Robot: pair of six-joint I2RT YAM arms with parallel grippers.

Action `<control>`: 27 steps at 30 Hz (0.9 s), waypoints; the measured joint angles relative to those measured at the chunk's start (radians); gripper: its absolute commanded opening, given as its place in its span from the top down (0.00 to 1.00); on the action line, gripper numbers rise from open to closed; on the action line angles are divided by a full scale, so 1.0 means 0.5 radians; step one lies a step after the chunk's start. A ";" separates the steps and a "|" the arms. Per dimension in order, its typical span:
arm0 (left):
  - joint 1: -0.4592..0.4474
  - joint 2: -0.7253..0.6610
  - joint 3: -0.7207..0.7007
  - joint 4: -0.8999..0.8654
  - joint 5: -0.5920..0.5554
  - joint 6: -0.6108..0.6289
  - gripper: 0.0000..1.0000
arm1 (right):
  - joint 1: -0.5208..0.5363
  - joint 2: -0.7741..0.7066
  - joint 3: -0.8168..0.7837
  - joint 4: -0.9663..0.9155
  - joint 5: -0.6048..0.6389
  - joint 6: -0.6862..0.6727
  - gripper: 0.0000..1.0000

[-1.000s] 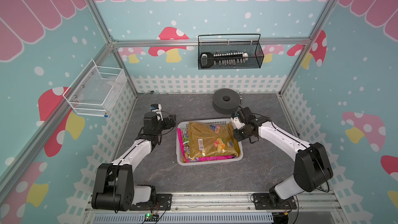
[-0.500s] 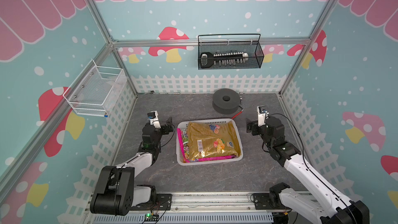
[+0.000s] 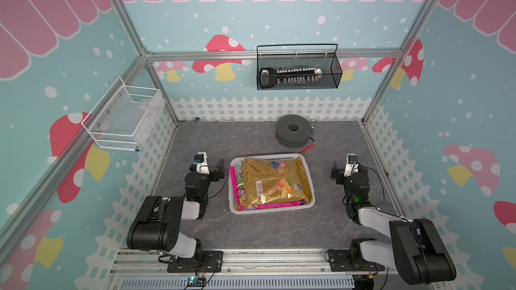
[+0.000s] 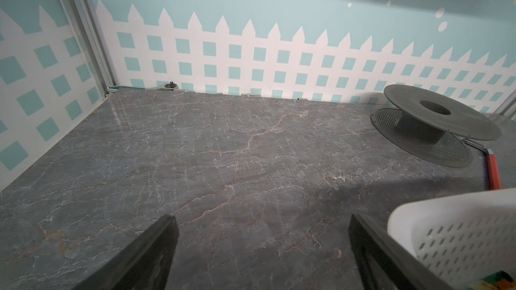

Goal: Put the candies in the basket
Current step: Reset both arms

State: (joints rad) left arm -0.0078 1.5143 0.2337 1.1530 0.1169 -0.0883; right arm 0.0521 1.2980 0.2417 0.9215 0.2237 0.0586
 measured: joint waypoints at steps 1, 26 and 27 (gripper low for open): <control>0.000 0.006 -0.021 0.034 0.012 0.006 0.01 | -0.024 0.063 0.006 0.059 -0.040 -0.014 0.01; 0.015 0.014 -0.060 0.262 0.209 0.066 0.01 | -0.105 0.449 -0.069 0.770 -0.538 -0.175 0.01; 0.015 0.014 -0.060 0.262 0.209 0.066 0.01 | -0.105 0.449 -0.069 0.764 -0.536 -0.175 0.01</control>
State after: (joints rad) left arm -0.0002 1.5215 0.2035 1.2842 0.2214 -0.0551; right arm -0.0006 1.5223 0.2073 1.3037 -0.0444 -0.0288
